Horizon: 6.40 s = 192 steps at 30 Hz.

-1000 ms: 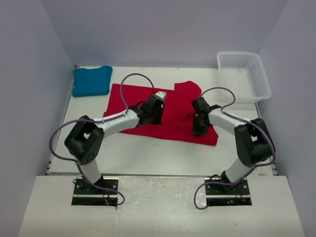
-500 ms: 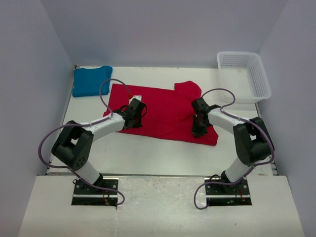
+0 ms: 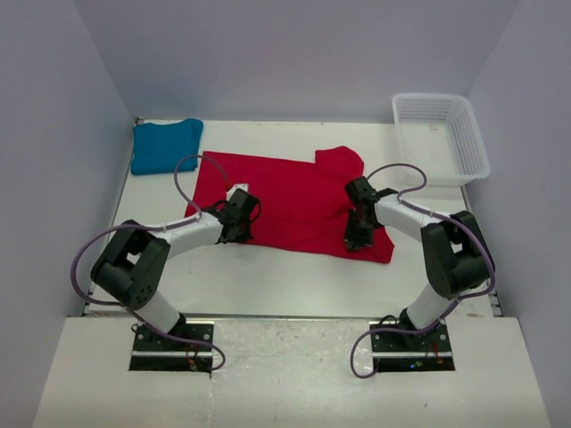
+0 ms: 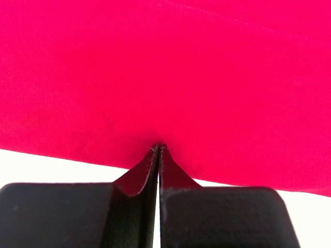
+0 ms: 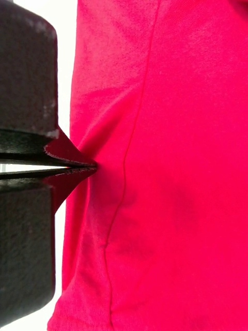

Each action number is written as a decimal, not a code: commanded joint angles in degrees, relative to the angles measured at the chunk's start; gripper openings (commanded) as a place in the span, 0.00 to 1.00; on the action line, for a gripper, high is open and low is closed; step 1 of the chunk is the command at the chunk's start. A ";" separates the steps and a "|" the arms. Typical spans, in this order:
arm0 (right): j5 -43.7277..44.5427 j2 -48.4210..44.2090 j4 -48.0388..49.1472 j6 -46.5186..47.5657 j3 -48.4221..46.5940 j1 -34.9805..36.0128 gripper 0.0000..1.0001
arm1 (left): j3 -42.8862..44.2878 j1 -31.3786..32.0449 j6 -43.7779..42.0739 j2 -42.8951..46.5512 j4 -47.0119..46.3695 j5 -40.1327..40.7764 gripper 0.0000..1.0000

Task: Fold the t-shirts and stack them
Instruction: Fold the flattened tshirt in 1/3 of the way, then grap the side of the flattened tshirt furthest away from the robot with both arms

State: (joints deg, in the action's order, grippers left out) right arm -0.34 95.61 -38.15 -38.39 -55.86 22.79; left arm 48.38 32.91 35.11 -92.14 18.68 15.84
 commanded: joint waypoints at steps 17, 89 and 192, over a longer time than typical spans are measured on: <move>-2.83 -5.87 -3.77 -12.05 7.24 2.88 0.00 | -16.74 1.55 11.37 15.92 2.06 -7.31 0.00; -7.22 20.92 -10.97 15.37 -55.23 -13.56 0.78 | 72.82 -9.18 -9.10 -54.80 -8.22 -51.51 0.56; -17.68 20.58 -9.84 17.74 -39.25 -3.54 0.64 | 10.50 3.31 -11.47 -5.35 -24.05 -40.72 0.42</move>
State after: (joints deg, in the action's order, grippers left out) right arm -17.52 116.55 -48.75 -19.11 -96.38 19.29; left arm 56.97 36.23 24.43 -101.82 -7.77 -28.29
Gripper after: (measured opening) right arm 0.656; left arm 0.413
